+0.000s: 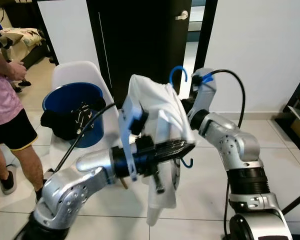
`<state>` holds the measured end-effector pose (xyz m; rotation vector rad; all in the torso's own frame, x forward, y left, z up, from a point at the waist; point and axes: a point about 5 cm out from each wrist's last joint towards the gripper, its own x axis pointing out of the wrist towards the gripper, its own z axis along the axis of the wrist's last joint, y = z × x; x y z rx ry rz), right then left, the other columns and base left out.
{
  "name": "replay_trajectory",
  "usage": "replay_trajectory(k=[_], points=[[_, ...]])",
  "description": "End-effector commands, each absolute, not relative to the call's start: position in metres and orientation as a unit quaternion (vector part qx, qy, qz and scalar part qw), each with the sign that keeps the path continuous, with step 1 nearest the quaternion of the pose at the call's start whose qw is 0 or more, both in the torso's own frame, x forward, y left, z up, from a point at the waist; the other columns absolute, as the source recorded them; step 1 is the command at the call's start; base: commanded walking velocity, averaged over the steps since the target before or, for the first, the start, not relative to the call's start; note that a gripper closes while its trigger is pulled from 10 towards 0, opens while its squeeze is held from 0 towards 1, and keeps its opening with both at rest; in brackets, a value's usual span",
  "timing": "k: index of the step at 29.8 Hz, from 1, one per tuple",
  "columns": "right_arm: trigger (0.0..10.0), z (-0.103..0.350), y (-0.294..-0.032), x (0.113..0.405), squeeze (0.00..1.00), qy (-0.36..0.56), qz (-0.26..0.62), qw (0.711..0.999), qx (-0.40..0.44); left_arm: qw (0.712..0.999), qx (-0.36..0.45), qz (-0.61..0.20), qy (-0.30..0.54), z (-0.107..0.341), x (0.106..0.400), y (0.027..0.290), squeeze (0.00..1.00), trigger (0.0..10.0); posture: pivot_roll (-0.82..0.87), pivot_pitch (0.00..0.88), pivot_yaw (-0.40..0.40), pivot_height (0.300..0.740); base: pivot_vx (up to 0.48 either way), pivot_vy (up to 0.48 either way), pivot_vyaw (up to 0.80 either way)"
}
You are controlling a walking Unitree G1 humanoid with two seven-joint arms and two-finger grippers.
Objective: Hang hanger
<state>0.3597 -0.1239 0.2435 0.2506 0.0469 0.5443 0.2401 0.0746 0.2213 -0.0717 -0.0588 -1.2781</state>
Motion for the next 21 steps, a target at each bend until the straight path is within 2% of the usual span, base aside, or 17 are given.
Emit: replay_trajectory(k=[1,4,6,7,9,12,14,16,17,18,19,21], points=[[10.0,0.264,-0.12,0.359,0.0,-0.019,0.282,0.95,0.13,0.796,-0.002,-0.605,-0.009,0.212,0.238,0.075,0.0,0.6,-0.09,0.0,0.015,0.74,0.0,0.0,0.0],[10.0,0.265,-0.12,0.358,0.0,-0.021,0.285,0.95,0.127,0.803,0.012,-0.596,-0.005,0.209,0.24,0.078,0.0,0.5,-0.09,0.0,0.014,0.74,0.0,0.0,0.0],[10.0,0.265,-0.119,0.357,0.0,-0.021,0.293,0.949,0.115,0.823,0.026,-0.567,-0.009,0.209,0.248,0.087,0.0,0.0,-0.09,0.0,0.011,0.74,0.0,0.0,0.0],[10.0,0.265,-0.118,0.357,0.0,-0.02,0.295,0.949,0.107,0.832,0.029,-0.554,-0.013,0.211,0.251,0.09,0.0,0.0,-0.09,0.0,0.011,0.74,0.0,0.0,0.0],[10.0,0.265,-0.118,0.357,0.0,-0.02,0.295,0.949,0.107,0.832,0.029,-0.554,-0.013,0.211,0.251,0.09,0.0,0.0,-0.09,0.0,0.011,0.74,0.0,0.0,0.0],[10.0,0.262,-0.117,0.356,0.0,-0.017,0.299,0.95,0.082,0.856,0.03,-0.514,-0.038,0.221,0.263,0.102,0.0,0.0,-0.09,0.0,0.01,0.74,0.0,0.0,0.0],[10.0,0.262,-0.117,0.356,0.0,-0.017,0.299,0.95,0.082,0.856,0.03,-0.514,-0.038,0.221,0.263,0.102,0.0,0.0,-0.09,0.0,0.01,0.74,0.0,0.0,0.0],[10.0,0.259,-0.119,0.357,0.0,-0.016,0.293,0.954,0.054,0.893,0.009,-0.44,-0.092,0.246,0.281,0.125,0.0,0.0,-0.09,0.0,0.011,0.74,0.0,0.0,0.0],[10.0,0.259,-0.119,0.357,0.0,-0.016,0.293,0.954,0.054,0.893,0.009,-0.44,-0.092,0.246,0.281,0.125,0.0,0.0,-0.09,0.0,0.011,0.74,0.0,0.0,0.0],[10.0,0.257,-0.12,0.358,0.0,-0.013,0.287,0.957,0.04,0.91,-0.017,-0.392,-0.133,0.265,0.29,0.141,0.0,0.0,-0.09,0.0,0.011,0.74,0.0,0.0,0.0],[10.0,0.257,-0.12,0.358,0.0,-0.013,0.287,0.957,0.04,0.91,-0.017,-0.392,-0.133,0.265,0.29,0.141,0.0,0.0,-0.09,0.0,0.011,0.74,0.0,0.0,0.0],[10.0,0.253,-0.122,0.359,0.0,-0.008,0.282,0.959,0.017,0.917,-0.076,-0.33,-0.211,0.3,0.297,0.166,0.0,0.0,-0.09,0.0,0.01,0.74,0.0,0.0,0.0]])
